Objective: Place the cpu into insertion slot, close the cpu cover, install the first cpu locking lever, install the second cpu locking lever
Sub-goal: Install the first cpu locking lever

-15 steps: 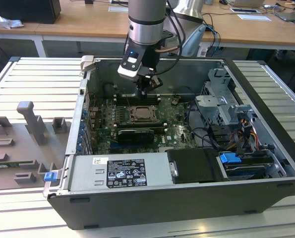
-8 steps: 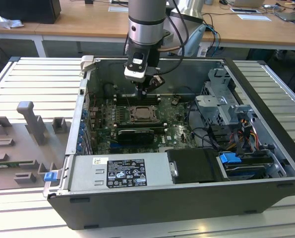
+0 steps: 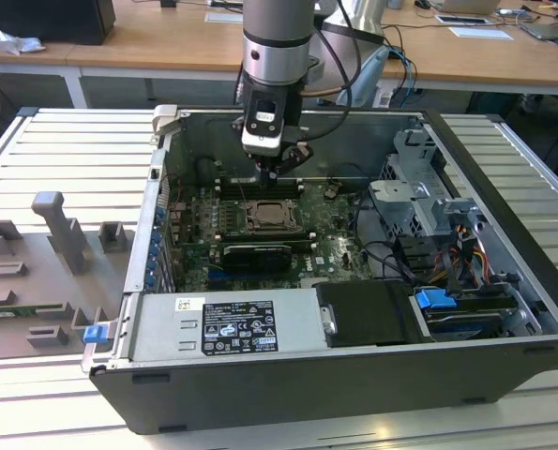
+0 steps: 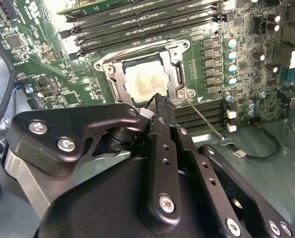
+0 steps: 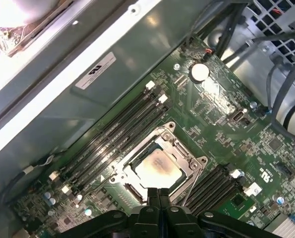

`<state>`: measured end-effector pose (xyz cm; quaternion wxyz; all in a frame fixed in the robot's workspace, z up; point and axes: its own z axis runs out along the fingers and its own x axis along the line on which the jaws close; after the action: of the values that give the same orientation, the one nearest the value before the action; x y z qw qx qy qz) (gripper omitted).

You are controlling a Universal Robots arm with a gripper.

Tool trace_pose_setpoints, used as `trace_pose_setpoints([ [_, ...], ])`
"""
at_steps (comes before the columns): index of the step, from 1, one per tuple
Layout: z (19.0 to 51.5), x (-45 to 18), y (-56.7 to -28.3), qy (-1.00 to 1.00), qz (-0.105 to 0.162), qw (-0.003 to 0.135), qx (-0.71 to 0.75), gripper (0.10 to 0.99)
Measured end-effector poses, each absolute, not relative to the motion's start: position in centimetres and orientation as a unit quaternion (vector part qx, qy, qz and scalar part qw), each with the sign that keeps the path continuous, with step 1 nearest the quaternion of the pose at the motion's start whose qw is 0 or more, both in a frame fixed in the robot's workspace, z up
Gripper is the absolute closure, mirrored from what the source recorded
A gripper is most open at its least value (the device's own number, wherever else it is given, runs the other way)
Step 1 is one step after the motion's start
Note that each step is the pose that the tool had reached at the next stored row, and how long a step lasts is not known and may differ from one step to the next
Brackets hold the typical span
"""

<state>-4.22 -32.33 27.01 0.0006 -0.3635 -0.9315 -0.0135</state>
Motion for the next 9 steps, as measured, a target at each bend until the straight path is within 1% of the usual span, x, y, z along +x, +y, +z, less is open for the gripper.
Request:
trace_pose_setpoints([
  [9, 27.01, -4.22, -32.33, -0.947, -0.013, 0.001, -0.32, 0.98],
])
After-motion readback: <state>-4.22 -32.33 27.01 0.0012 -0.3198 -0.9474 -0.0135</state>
